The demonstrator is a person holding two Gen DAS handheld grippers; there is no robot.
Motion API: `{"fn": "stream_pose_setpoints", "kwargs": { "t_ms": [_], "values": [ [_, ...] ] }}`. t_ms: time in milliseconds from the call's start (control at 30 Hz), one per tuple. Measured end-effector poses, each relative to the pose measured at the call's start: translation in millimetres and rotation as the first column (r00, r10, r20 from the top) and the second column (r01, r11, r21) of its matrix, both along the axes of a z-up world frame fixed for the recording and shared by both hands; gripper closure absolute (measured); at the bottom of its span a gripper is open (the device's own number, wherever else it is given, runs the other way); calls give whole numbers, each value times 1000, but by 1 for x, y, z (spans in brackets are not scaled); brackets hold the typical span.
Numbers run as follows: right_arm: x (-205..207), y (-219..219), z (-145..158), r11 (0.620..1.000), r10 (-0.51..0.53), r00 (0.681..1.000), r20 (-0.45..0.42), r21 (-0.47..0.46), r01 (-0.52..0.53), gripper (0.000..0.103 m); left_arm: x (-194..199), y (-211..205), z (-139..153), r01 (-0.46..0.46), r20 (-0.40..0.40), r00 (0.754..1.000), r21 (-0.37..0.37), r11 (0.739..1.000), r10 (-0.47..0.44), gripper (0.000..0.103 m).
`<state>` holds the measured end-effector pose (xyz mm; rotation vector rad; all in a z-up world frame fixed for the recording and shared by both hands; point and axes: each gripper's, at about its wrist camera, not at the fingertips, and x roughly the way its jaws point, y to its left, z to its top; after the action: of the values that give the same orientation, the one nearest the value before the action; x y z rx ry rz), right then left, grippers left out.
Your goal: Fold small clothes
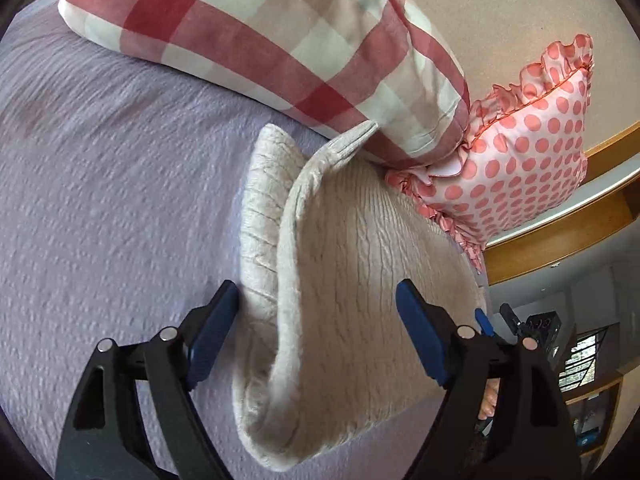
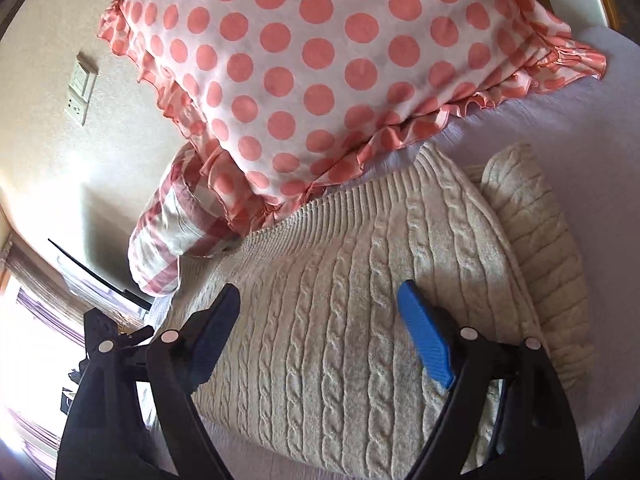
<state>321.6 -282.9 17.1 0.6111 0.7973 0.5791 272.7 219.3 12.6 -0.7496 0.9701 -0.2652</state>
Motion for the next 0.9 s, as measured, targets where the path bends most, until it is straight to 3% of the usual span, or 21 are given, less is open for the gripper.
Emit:
{"fn": "stream_pose_setpoints", "kwargs": {
  "t_ms": [67, 167, 267, 367, 467, 567, 667, 767, 833, 900],
  "values": [
    [-1, -4, 1, 999, -4, 1000, 13, 33, 3, 19, 7, -2, -2, -20, 8, 1000, -20, 1000, 21, 26],
    [-2, -16, 3, 995, -21, 999, 27, 95, 18, 19, 13, 2, -17, -59, -72, 996, -92, 994, 53, 87],
    [-4, -28, 7, 990, -46, 998, 48, 138, 39, 19, 14, -4, 1, -71, -62, 996, -86, 994, 66, 88],
    [-10, -41, 17, 987, -92, 992, 89, 143, 79, 19, 18, -36, 49, -25, 12, 1000, -57, 998, 26, 88],
    [-16, -60, 26, 978, -151, 981, 122, 161, 130, 19, 28, -96, 99, 56, 96, 994, -25, 998, -53, 88],
    [-23, -85, 32, 962, -254, 955, 151, 146, 233, 19, 45, -180, 127, 160, 159, 975, -18, 987, -155, 87],
    [-26, -114, 31, 935, -342, 926, 158, 152, 320, 19, 66, -275, 120, 276, 168, 948, -20, 961, -269, 85],
    [-24, -134, 23, 920, -389, 910, 140, 117, 375, 19, 86, -368, 80, 404, 85, 911, 11, 915, -404, 77],
    [-20, -141, 18, 919, -389, 914, 119, 124, 375, 19, 92, -398, 58, 464, 51, 886, -66, 883, -462, 81],
    [-17, -141, 16, 931, -355, 928, 111, 133, 340, 20, 84, -402, 59, 501, 82, 866, -117, 858, -494, 80]
  ]
}}
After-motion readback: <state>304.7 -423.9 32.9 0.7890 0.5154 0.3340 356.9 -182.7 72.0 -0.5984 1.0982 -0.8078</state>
